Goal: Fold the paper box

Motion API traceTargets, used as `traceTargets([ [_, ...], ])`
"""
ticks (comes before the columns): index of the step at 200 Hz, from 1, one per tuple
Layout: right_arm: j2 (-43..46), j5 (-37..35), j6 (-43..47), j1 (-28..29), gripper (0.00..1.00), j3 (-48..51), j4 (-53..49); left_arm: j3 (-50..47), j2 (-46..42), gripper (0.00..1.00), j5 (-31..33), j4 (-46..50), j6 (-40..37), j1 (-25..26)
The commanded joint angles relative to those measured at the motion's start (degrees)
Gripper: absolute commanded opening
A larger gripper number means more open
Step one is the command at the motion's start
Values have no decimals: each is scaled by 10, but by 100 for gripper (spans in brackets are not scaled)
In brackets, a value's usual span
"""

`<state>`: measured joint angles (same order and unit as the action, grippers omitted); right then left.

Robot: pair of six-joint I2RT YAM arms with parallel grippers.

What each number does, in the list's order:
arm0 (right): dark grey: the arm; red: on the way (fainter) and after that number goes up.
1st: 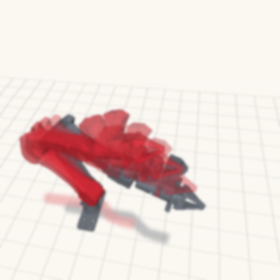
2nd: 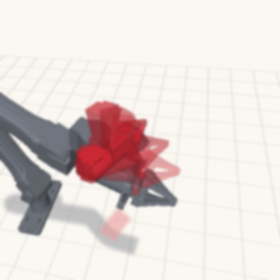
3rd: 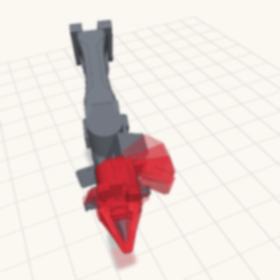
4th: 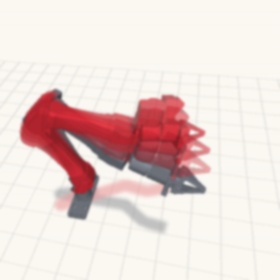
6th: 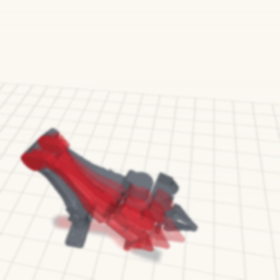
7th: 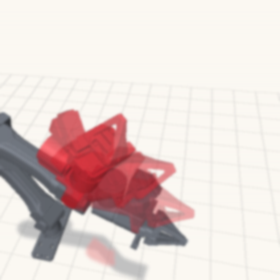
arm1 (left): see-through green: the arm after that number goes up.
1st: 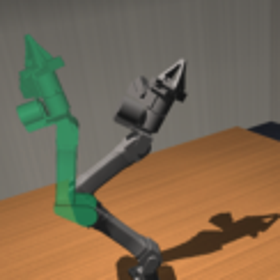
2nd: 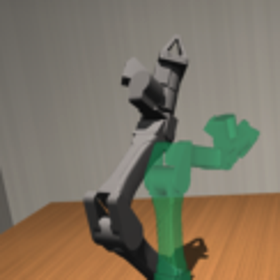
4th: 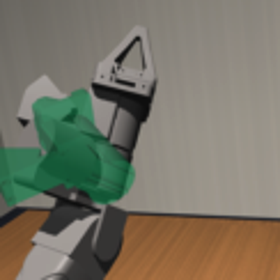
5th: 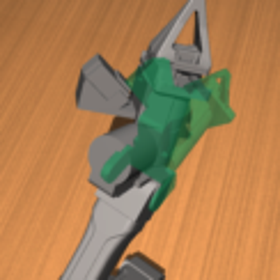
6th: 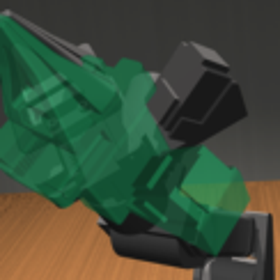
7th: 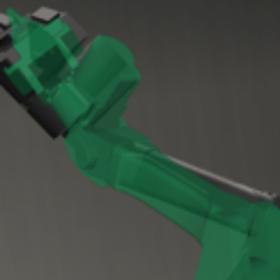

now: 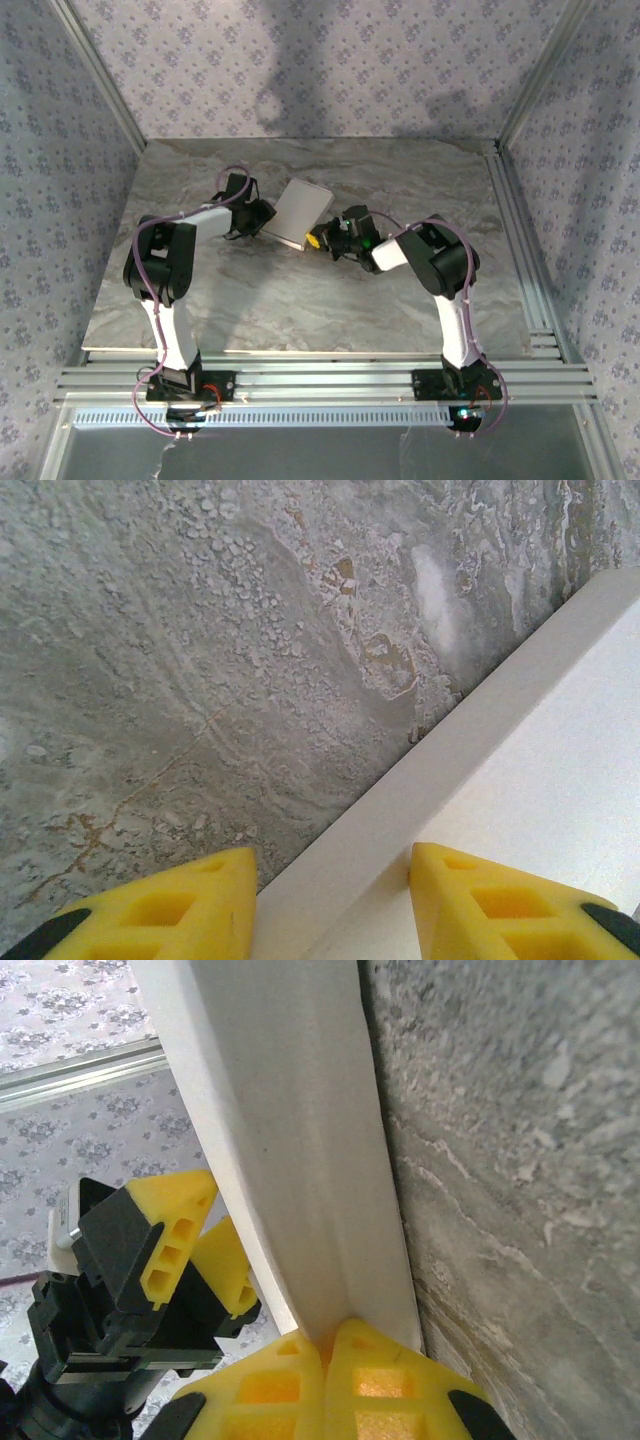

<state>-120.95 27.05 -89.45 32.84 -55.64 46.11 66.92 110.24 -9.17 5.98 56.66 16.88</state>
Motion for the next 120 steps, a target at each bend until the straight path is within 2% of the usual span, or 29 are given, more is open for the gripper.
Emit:
traceTargets([
  [1, -16, 11, -35, 9, 0, -7, 66, -26, 16, 43, -74, 64, 10, 28],
  [97, -44, 7, -103, 17, 0, -9, 116, -27, 14, 43, -75, 64, 12, 31],
  [120, -29, 10, -77, 17, 0, -7, 79, -23, 13, 43, -72, 70, 8, 30],
])
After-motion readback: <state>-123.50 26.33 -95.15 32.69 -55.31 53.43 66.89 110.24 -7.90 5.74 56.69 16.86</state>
